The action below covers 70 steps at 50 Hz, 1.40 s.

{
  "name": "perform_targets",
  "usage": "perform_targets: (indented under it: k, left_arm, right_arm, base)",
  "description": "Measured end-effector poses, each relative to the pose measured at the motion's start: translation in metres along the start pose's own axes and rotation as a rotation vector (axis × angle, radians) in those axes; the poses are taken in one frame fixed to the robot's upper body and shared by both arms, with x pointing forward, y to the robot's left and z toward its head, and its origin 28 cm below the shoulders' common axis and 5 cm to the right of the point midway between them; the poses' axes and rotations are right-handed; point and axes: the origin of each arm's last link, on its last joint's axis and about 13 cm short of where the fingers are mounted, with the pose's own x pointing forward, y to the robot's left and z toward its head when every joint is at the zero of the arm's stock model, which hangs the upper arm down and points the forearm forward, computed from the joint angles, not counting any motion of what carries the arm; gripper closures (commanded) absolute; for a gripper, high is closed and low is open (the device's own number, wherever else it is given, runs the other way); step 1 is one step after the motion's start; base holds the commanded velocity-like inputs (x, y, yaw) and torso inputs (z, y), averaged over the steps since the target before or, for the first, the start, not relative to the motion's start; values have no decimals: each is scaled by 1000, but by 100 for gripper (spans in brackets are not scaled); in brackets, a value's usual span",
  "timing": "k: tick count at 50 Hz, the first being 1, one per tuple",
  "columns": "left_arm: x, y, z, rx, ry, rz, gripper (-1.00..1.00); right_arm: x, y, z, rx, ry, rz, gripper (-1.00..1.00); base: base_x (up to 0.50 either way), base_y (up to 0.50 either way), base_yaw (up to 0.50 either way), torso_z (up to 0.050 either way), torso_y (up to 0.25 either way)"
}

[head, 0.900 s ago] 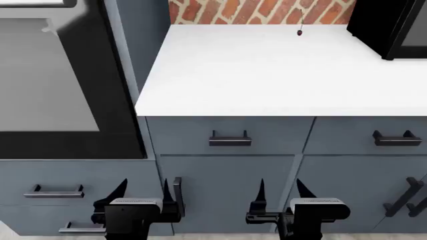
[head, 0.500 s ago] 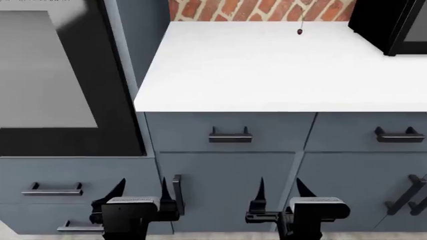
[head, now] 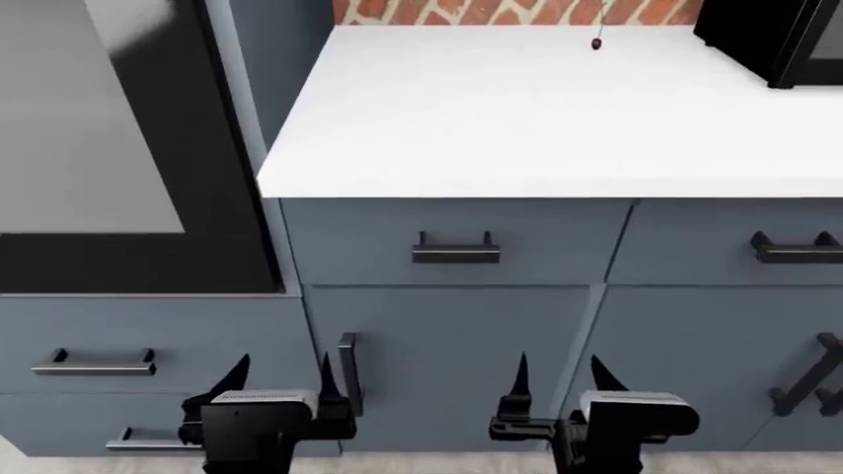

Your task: Open the oven door

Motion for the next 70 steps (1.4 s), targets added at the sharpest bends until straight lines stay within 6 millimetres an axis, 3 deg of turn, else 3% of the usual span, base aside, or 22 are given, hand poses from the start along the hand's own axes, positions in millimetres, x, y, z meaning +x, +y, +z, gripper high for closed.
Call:
perform_targets:
  k: [70]
  left_arm:
    - [-6,1,2,6,-21,14,-100]
  right_arm:
    - [-8,0,-4,-8,11,11,-100]
  base:
    - [0,500,0,0,0]
